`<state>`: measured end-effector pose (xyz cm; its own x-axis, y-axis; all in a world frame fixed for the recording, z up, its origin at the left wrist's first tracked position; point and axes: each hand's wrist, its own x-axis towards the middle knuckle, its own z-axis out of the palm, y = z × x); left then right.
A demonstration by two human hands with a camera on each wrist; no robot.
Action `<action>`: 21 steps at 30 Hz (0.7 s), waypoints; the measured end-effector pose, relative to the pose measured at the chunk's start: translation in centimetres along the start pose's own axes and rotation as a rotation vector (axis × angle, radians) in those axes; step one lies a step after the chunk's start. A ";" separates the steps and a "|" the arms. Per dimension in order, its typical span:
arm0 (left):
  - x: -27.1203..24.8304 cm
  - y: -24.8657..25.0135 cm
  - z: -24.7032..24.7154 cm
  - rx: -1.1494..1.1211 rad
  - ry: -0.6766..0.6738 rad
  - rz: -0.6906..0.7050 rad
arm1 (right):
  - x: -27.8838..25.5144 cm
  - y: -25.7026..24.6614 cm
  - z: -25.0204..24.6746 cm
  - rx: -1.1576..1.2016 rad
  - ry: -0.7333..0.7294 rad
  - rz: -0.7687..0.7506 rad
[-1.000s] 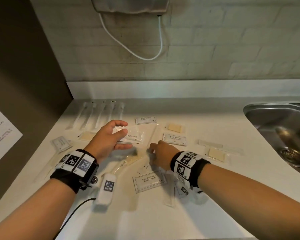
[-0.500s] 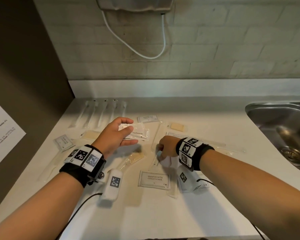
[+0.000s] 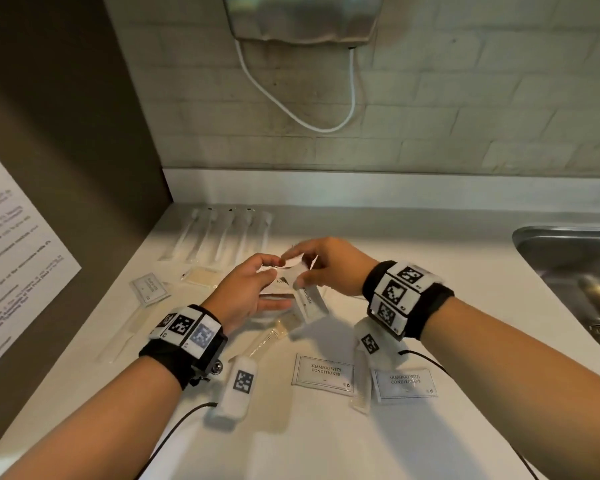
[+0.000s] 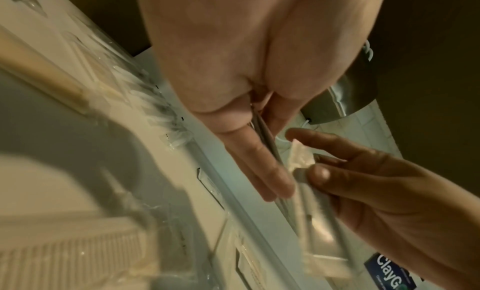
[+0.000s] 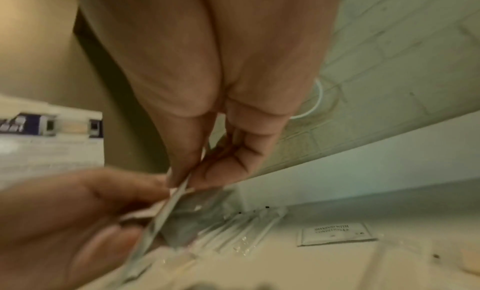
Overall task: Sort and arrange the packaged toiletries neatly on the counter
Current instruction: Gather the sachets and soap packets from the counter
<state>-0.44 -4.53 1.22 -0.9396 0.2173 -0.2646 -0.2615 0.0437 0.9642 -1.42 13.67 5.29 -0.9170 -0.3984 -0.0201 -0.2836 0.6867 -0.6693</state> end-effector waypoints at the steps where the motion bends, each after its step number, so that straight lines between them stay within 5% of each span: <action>1: -0.1 0.2 0.0 -0.036 -0.009 0.008 | 0.2 -0.2 0.4 0.012 0.039 0.010; 15: -0.8 0.1 -0.3 -0.122 -0.052 0.037 | 0.5 -1.0 1.7 -0.191 0.114 -0.202; 21: -1.2 0.4 0.1 -0.114 -0.029 0.060 | -0.8 -0.8 1.6 -0.251 -0.120 -0.003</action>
<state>0.61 -4.68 1.95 -0.9478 0.2445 -0.2046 -0.2303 -0.0813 0.9697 0.01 12.51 4.63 -0.8806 -0.4593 -0.1162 -0.3603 0.8085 -0.4652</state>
